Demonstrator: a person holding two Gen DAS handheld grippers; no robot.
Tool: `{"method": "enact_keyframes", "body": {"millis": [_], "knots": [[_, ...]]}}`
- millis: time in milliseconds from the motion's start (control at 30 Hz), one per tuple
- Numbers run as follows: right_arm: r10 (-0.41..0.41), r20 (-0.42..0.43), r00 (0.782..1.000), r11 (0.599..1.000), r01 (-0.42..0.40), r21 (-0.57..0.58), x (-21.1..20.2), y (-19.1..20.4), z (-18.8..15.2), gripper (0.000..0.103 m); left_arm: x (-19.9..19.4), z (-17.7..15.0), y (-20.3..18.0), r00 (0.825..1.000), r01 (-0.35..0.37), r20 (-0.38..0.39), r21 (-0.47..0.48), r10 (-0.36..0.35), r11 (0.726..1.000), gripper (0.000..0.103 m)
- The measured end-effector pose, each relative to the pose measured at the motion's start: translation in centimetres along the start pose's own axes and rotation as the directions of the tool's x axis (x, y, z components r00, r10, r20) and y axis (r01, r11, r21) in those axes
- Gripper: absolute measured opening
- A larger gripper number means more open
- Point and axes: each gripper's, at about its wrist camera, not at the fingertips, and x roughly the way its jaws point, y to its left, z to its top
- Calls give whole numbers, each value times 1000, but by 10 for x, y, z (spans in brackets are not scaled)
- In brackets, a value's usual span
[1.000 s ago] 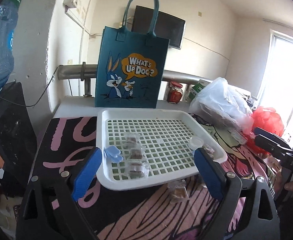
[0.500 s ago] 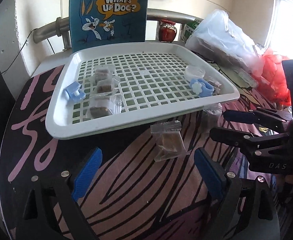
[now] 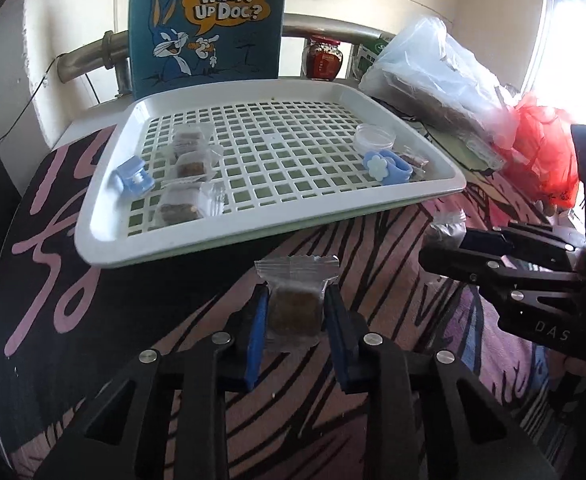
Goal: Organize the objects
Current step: 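Grasp a clear bag of brown food with the left tool while the right tool grasps another, then hold the two clear bags in front of the tray with both tools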
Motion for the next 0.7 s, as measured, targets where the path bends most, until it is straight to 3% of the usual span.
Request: {"method": "enact_keyframes", "body": {"millis": [100,233,367,700], "knots": [[-16,38,999,999,17,-33,-18,8,-13,26,-24,-7,8,997,-27,72,-17,28,1000,27],[-11,90,996,999,15,-44,-36,16,-18,26,-31,-10,13,993,-56,102,-9,56,998,27],[-49,83,995,993,57,-99,-29,28,-19,26,-27,-12,15,994,-48,96,-24,51,999,27],[-31,49,998,998,33,-46,-23,17,-20,26,-23,-13,14,995,-49,85,-24,51,998,27]]}}
